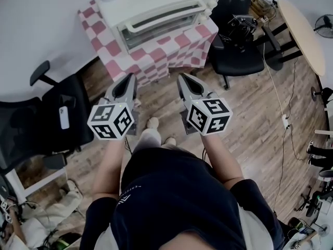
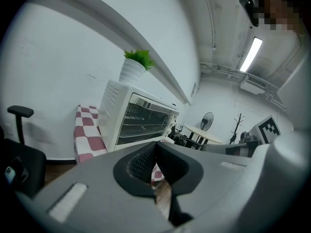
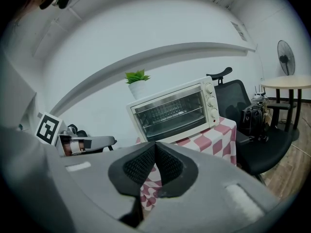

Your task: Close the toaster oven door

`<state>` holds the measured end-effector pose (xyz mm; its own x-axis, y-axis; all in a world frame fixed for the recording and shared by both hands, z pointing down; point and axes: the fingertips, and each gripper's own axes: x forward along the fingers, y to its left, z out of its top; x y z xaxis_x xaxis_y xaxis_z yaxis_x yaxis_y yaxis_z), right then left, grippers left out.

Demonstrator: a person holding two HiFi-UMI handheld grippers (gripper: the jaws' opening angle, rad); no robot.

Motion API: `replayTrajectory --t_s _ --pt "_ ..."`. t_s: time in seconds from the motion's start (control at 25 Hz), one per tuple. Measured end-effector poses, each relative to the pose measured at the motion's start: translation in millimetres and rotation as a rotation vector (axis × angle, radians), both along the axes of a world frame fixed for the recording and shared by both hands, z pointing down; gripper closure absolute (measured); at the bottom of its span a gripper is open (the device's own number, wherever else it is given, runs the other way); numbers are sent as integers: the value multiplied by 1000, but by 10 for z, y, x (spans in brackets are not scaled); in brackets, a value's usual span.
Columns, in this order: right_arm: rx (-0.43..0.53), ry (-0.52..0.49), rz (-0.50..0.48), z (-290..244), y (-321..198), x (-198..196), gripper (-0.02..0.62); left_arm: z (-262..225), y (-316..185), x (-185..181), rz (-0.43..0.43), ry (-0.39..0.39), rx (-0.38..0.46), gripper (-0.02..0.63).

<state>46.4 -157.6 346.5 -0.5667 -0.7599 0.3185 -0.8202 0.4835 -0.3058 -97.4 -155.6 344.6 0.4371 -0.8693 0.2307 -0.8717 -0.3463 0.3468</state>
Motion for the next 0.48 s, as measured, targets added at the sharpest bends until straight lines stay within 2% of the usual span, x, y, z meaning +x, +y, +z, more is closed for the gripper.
replayTrajectory --t_s 0.48 --pt "1 7 0 -40 -41 -29 594 -36 -18 -100 -1 11 3 606"
